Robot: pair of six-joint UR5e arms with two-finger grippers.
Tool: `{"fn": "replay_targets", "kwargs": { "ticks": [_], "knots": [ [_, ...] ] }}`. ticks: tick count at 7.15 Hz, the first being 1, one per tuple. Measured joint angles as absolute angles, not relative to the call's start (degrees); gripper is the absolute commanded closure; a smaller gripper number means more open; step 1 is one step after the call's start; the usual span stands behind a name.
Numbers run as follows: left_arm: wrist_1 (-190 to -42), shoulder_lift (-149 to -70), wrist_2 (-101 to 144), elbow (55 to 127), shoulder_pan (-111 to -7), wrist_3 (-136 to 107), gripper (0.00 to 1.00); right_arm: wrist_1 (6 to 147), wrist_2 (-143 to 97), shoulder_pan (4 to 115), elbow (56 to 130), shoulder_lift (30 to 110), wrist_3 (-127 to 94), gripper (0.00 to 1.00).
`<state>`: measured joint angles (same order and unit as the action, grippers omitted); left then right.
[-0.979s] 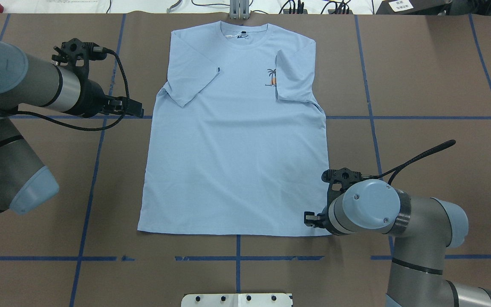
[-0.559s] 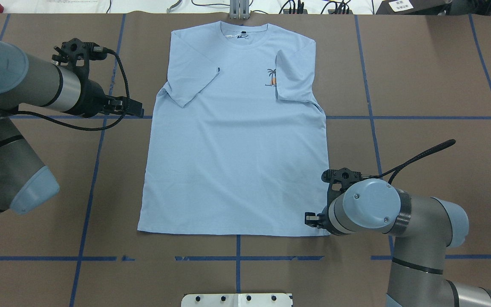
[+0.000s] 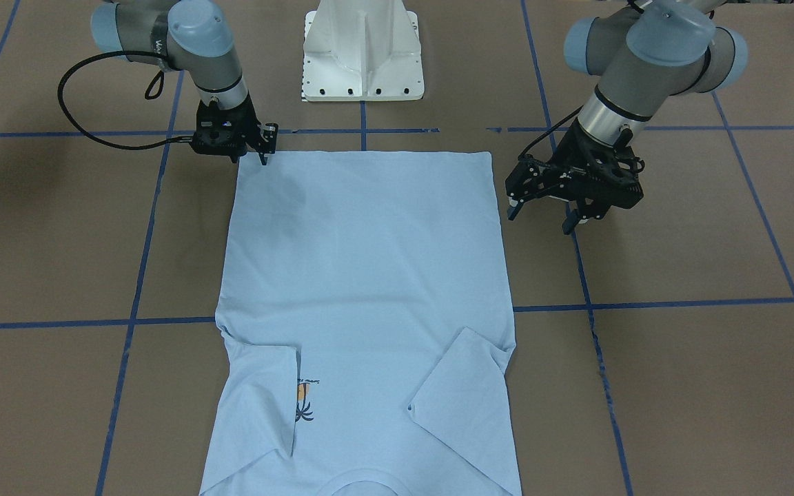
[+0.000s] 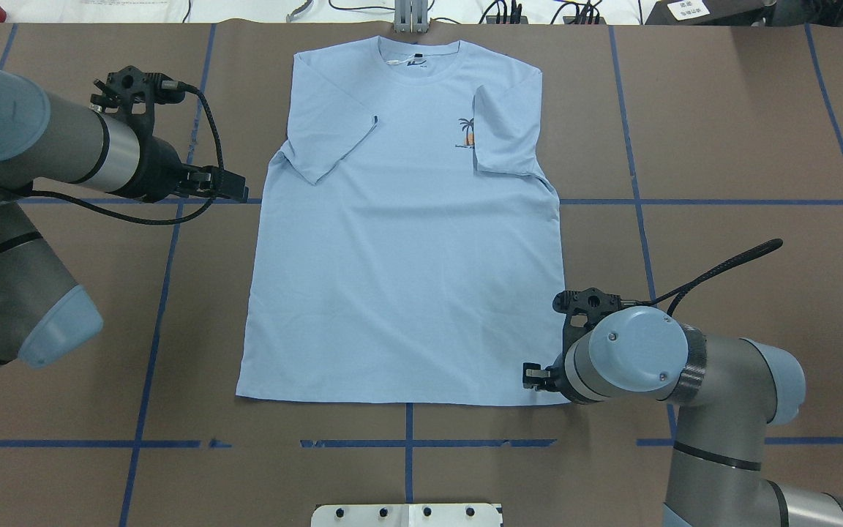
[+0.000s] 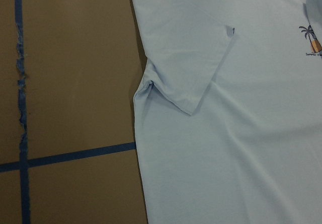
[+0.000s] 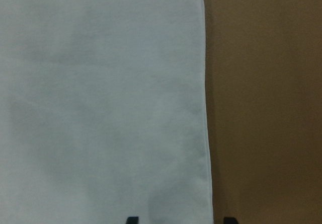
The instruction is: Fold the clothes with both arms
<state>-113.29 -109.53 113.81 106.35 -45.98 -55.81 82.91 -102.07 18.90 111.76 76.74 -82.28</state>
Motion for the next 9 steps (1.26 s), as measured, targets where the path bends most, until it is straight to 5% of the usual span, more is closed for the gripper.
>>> {"fn": "replay_targets", "kwargs": {
  "ticks": [4, 6, 9],
  "knots": [
    [-113.3, -109.7, 113.8, 106.5, -46.0, -55.8, 0.0, 83.3, -102.0, 18.9, 111.2, 77.1, -82.3, 0.26],
    [-113.3, -109.7, 113.8, 106.6, -46.1, -55.8, 0.0, 83.3, -102.0, 18.8, 110.8, 77.4, -82.3, 0.62],
    [-113.3, -109.6, 113.8, 106.5, -46.0, -55.8, 0.0, 83.4, -103.0, 18.8, 111.1, 77.1, -82.5, 0.83]
  ]
}}
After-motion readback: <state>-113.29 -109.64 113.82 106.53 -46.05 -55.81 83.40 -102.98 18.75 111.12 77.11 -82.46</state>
